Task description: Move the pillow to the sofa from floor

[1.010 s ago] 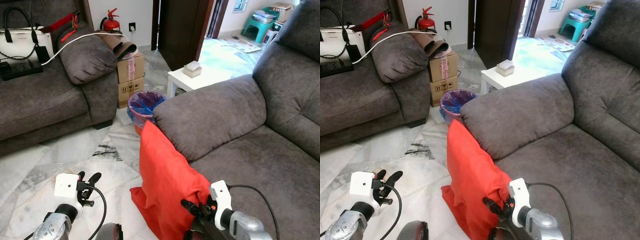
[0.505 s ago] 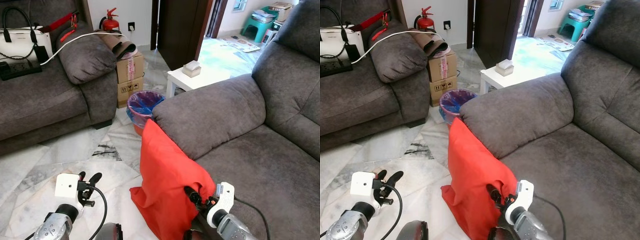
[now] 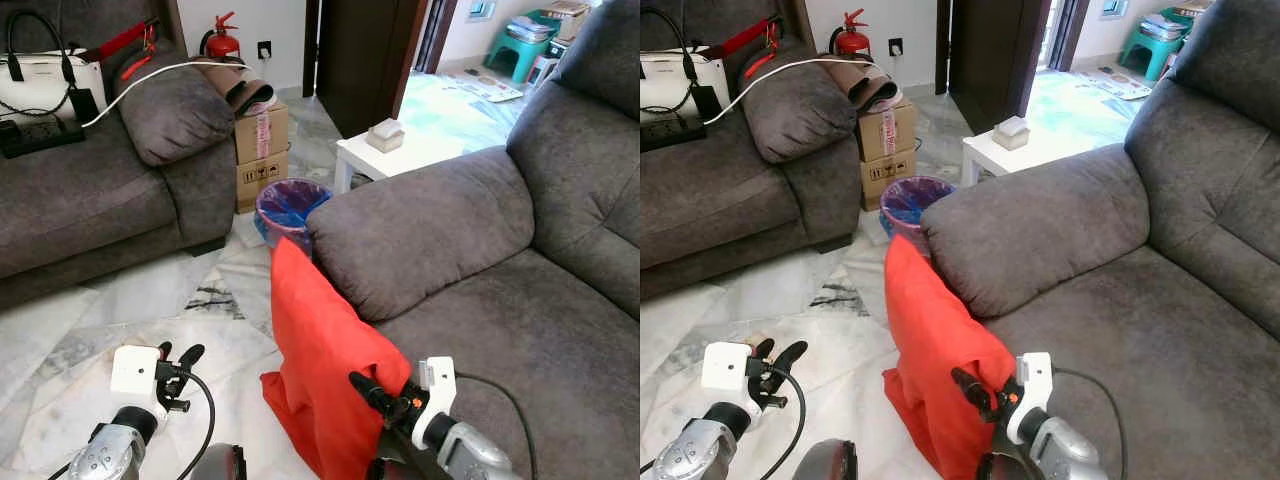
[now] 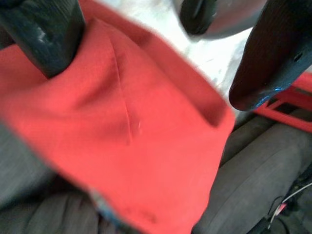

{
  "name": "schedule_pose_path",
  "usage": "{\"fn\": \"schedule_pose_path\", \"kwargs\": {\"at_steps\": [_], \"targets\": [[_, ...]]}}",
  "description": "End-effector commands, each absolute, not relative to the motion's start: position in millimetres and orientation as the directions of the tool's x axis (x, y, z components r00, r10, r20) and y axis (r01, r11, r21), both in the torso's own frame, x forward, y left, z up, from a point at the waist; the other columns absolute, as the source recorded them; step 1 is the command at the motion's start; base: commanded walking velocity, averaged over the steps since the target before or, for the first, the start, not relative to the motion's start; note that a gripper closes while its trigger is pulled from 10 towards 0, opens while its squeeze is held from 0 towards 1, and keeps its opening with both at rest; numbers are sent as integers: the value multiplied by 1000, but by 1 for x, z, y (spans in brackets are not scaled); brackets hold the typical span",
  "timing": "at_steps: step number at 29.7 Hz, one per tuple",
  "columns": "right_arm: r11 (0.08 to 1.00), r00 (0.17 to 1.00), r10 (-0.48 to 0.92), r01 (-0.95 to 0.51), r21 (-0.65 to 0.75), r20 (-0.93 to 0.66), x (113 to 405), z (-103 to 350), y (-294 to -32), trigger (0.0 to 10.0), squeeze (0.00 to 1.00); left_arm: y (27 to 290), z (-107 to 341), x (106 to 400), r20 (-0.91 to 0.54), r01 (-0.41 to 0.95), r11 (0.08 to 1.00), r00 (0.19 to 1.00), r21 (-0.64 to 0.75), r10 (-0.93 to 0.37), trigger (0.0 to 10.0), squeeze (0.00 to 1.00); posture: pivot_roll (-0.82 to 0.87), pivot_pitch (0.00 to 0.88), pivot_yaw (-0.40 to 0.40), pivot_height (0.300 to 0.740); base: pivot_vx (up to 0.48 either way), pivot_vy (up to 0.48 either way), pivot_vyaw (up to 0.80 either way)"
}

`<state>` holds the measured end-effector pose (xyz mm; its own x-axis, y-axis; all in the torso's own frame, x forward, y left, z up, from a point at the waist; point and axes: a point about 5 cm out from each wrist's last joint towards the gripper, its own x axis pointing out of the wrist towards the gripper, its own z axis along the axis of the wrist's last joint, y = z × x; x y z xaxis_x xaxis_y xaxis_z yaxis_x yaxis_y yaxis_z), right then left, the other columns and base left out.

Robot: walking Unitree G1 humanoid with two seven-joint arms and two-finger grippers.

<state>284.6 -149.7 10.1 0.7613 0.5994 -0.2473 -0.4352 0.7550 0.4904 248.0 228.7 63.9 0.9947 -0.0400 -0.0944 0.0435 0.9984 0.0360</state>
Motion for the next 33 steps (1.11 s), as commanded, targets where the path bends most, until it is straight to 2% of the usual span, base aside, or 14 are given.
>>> {"fn": "schedule_pose_path", "kwargs": {"at_steps": [1,7,14,15,16,17,23,33], "targets": [[782,773,582,-447,435,-253,289,14,-150,10000,0,226,63,248,-102,55,998,993,37,-51,10000,0,175,118,-68,599,0,0,0],[852,838,468,-344,394,-282,297,14,-149,10000,0,226,63,247,-102,57,997,993,42,-53,10000,0,188,123,-69,599,0,0,0],[857,856,419,-264,442,-302,296,9,-148,10000,0,228,62,244,-108,53,997,993,47,-47,10000,0,188,126,-67,599,0,0,0],[859,859,409,-248,449,-307,295,8,-148,3961,0,228,62,245,-109,54,997,993,47,-48,10000,0,189,127,-67,599,0,0,0],[859,859,409,-248,449,-307,295,8,-148,3961,0,228,62,245,-109,54,997,993,47,-48,10000,0,189,127,-67,599,0,0,0],[849,867,399,-226,477,-298,295,7,-147,0,0,228,63,245,-108,54,997,993,47,-49,10000,0,191,127,-67,599,0,0,0],[852,891,342,-160,498,-300,297,7,-150,0,0,226,63,246,-106,56,997,993,45,-51,10000,0,191,127,-67,599,0,0,0],[833,900,336,-146,534,-279,298,8,-147,0,0,225,63,246,-102,54,998,994,42,-50,10000,0,194,129,-67,599,0,0,0]]}}
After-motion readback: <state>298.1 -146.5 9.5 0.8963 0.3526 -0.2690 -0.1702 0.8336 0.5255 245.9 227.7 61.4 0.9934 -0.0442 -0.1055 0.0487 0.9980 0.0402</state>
